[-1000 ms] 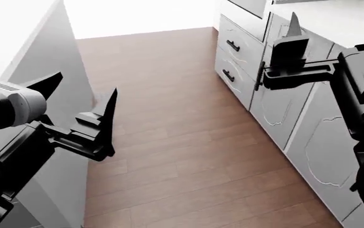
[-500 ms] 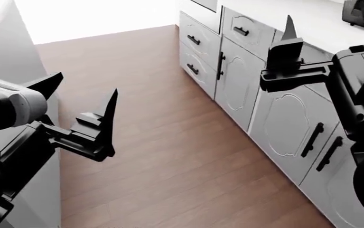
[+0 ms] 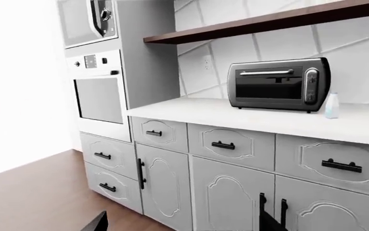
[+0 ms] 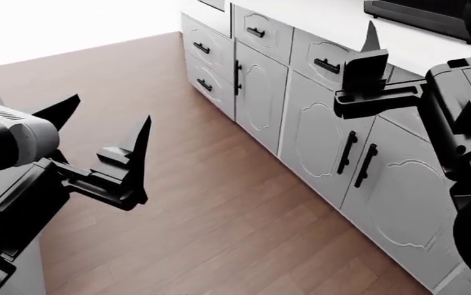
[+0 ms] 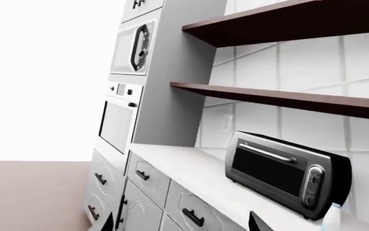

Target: Move the drinks to the dining counter.

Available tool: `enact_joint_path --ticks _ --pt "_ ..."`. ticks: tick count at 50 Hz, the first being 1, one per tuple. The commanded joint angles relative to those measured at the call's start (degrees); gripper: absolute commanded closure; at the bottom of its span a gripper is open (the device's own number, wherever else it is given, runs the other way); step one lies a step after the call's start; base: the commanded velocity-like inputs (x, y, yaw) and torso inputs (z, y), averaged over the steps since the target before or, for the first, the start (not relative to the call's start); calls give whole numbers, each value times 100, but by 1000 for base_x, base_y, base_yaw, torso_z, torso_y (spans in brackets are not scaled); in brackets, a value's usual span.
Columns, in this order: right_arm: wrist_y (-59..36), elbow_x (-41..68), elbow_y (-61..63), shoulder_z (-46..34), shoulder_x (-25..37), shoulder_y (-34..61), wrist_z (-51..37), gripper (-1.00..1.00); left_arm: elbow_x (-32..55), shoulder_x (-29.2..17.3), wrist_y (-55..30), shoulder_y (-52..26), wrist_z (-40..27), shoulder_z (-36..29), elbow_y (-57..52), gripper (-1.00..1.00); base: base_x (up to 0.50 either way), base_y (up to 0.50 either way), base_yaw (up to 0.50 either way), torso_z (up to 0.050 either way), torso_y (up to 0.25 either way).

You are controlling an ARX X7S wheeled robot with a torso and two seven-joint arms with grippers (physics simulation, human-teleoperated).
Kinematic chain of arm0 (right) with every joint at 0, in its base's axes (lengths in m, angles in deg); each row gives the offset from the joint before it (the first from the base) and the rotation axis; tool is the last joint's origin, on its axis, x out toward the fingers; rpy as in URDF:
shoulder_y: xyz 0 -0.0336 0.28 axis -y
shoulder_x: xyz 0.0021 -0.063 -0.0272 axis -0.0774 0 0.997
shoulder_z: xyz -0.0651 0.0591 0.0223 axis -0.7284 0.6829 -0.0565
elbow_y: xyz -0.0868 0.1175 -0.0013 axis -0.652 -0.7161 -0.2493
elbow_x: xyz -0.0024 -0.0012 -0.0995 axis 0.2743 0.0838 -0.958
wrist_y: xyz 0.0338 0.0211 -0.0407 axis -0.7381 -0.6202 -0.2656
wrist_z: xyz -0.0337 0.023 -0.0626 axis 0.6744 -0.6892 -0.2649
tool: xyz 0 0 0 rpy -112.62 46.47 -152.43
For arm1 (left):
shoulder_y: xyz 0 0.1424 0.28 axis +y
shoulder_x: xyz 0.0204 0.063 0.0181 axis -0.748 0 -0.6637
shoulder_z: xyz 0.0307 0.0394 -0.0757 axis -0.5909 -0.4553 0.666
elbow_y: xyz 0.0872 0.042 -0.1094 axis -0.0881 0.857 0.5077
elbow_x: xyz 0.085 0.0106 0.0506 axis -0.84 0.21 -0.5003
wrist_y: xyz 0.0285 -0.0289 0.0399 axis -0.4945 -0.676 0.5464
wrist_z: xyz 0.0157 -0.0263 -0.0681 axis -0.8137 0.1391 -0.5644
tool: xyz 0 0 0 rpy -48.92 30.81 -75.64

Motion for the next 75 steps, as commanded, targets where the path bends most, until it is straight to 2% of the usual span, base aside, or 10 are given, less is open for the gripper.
enact_joint_path --ticks 1,27,38,75 --pt "57 26 14 28 41 -51 -20 -100 -23 -4 7 31 0 -10 -16 -100 -108 -163 -500 0 0" --pt "-15 44 -81 -56 -45 71 -60 -100 -56 -22 31 56 69 -21 -6 -100 -106 -135 -500 0 0" --pt "283 70 31 113 42 -214 136 -100 -44 -37 40 65 36 -23 -10 -100 560 -26 0 0 0" --pt "40 92 10 -80 -46 23 19 -100 -60 -83 101 136 82 10 -61 -100 607 108 0 0 1"
